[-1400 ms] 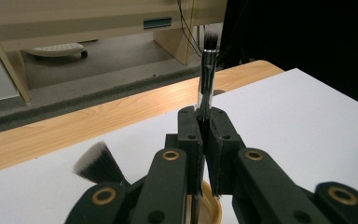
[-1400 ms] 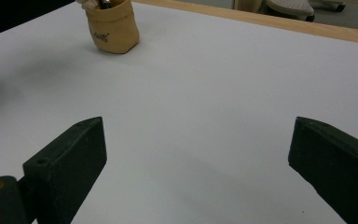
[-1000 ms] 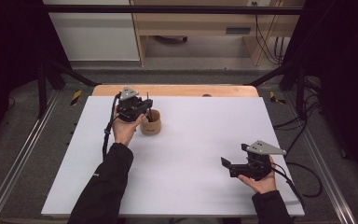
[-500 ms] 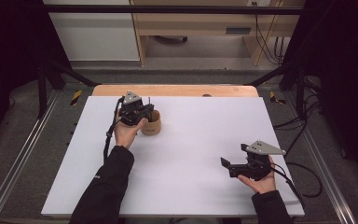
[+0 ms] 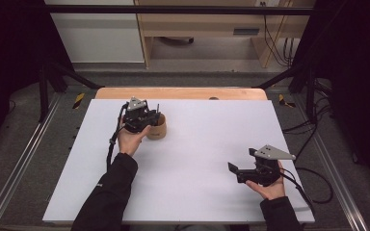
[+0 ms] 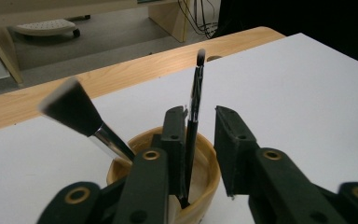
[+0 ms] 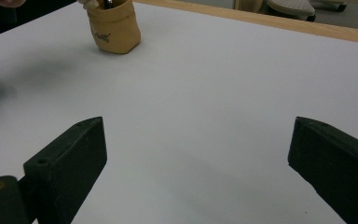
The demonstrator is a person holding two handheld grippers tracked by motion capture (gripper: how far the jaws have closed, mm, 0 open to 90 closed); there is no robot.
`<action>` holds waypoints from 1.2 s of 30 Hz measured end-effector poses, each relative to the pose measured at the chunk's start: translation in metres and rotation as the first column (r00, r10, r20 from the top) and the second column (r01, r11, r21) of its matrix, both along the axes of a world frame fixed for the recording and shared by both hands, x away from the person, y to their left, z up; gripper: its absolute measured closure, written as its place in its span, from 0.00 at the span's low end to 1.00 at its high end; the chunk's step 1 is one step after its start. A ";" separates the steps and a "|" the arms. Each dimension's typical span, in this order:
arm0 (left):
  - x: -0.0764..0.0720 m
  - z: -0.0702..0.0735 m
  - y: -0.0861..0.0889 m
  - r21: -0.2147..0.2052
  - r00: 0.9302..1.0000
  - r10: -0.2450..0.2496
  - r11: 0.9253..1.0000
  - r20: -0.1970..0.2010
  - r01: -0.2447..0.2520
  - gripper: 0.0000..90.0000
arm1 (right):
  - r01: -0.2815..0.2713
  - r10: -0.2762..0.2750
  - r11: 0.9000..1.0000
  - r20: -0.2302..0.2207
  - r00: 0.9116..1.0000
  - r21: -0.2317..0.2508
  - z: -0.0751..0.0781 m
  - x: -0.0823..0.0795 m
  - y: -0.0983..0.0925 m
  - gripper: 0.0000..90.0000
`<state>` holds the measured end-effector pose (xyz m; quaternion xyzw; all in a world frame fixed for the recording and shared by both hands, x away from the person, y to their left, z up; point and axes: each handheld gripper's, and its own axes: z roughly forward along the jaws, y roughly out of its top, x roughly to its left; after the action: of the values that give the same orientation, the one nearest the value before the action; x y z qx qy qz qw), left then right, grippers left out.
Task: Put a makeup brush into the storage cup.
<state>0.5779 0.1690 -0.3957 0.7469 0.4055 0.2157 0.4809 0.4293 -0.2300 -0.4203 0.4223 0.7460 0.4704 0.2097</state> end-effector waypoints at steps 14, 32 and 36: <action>-0.029 0.017 0.019 -0.024 0.999 -0.002 1.000 0.045 0.003 0.57 | -0.015 0.014 1.000 0.024 1.000 0.017 0.002 -0.002 -0.002 0.07; -0.083 0.027 0.043 -0.048 0.993 -0.070 0.996 0.095 0.075 0.38 | -0.021 0.020 0.999 0.035 0.999 0.025 0.004 -0.005 -0.003 0.05; -0.092 0.026 0.047 -0.047 0.992 -0.078 0.995 0.100 0.083 0.33 | -0.017 0.016 1.000 0.038 0.999 0.024 0.004 -0.005 -0.004 0.05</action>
<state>0.4855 0.2164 -0.3692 0.7385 0.3563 0.2224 0.5274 0.4239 -0.2341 -0.4161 0.4098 0.7395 0.4889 0.2148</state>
